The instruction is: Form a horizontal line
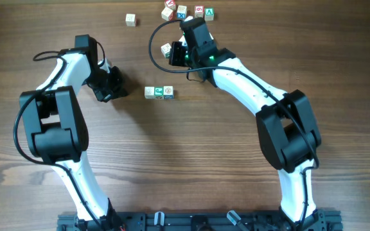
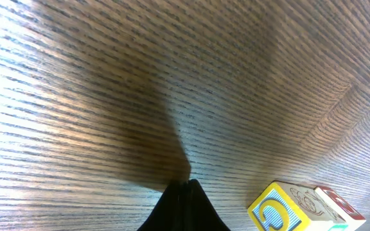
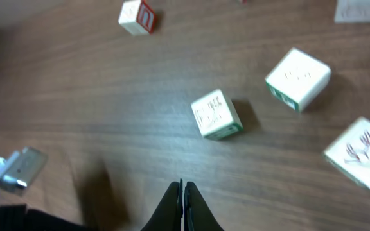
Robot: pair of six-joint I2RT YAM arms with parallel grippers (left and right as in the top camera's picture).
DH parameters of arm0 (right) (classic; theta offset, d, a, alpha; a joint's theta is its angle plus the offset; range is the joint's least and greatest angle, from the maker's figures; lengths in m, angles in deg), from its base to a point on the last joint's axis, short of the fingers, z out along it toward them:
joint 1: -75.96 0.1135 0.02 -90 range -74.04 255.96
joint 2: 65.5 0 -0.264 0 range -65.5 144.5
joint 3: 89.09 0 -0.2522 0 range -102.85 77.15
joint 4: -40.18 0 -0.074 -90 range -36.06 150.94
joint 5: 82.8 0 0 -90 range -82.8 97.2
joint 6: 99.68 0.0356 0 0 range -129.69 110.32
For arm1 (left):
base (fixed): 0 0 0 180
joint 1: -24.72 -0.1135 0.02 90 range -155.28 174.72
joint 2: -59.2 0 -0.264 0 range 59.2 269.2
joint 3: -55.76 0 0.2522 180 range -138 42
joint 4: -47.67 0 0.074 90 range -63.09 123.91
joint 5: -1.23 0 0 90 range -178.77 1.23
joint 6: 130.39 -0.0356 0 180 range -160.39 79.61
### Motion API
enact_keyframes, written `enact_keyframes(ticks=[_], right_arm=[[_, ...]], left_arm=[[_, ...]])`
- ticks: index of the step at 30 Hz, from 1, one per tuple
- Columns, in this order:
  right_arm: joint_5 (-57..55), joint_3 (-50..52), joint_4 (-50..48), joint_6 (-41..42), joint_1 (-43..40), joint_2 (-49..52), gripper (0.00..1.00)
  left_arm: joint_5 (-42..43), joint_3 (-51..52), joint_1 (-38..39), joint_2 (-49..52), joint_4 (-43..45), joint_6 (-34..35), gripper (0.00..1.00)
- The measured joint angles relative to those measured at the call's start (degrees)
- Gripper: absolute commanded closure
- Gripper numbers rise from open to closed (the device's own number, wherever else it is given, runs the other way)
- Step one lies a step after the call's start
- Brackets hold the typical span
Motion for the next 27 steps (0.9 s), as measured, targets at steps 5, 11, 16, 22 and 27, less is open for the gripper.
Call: enact_keyframes(ticks=[5, 11, 16, 22, 27], right_arm=[[0.07, -2.34, 2.23, 0.17, 0.87, 1.97, 0.95], [-0.46, -2.51, 5.31, 0.17, 3.85, 2.21, 0.95], [-1.33, -2.54, 5.46, 0.63, 6.12, 2.38, 0.95], [-4.28, -2.89, 6.49, 3.54, 6.4, 4.87, 0.95], [-5.62, -2.91, 4.9, 5.77, 6.38, 5.62, 0.96]], left_arm=[[-0.04, 0.0, 0.0, -0.02, 0.13, 0.0, 0.96], [-0.07, 0.0, 0.0, -0.02, 0.13, 0.0, 0.96], [-0.04, 0.0, 0.0, -0.02, 0.13, 0.02, 0.96], [-0.07, 0.0, 0.0, -0.02, 0.13, 0.0, 0.96], [-0.04, 0.02, 0.0, -0.02, 0.13, 0.0, 0.96]])
